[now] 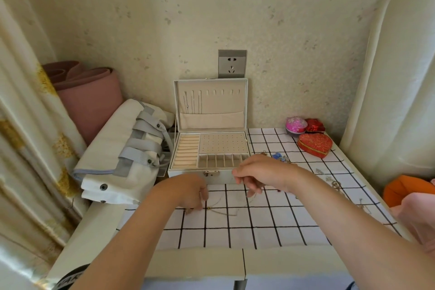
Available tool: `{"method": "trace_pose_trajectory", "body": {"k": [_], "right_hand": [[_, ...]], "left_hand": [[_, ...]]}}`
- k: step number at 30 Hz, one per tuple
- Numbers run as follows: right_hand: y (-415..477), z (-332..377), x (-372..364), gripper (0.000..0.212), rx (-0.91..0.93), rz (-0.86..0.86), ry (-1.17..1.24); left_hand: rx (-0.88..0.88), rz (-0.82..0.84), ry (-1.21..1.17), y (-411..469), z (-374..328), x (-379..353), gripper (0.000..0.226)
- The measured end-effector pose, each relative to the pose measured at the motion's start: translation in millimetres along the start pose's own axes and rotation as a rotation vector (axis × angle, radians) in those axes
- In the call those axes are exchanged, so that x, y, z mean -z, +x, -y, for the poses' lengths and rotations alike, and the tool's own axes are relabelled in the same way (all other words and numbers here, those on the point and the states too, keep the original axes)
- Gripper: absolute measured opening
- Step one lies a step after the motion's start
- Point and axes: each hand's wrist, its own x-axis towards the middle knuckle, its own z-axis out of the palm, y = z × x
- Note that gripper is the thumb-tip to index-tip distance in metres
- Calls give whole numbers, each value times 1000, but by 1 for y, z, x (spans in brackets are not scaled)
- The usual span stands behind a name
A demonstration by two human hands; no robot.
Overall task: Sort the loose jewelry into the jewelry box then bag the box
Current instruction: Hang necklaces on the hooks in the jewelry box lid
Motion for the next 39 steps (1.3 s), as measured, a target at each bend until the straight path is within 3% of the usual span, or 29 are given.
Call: {"method": "trace_pose_trajectory", "body": {"k": [2,4,8,12,14,18,24,27,30,35,39], "right_hand": [[4,5,-6,25,38,10,-10],[8,9,-12,27,59,0,-23],[15,22,-21,32,110,-43,47],[19,32,-24,39,143,-89,51],[20,34,-25,39,149,-83,46],[25,35,-24,38,162,-98,74],[32,43,-30,32,223,-122,185],[35,56,-27,32,276,-169,273],[41,70,-17,31,297,-262,282],[64,101,10,27,327,-469,186],[88,121,25,22,382,-706,-22]], "left_hand": [[-92,-171,-121,0,-5,3,25],[-197,-292,-446,-4,-15,8,25],[-253,-157,-998,-15,-24,16,28],[-159,-31,-1024,-25,-18,29,5],[-126,-91,-971,-29,-12,36,12],[-227,-246,-978,-35,9,44,14],[-357,-364,-1509,-38,30,56,27],[-396,-407,-1653,-38,34,68,28],[-350,-446,-1597,-35,39,85,25],[-296,-518,-1254,-25,43,118,20],[-192,-708,-1066,-6,39,138,18]]}}
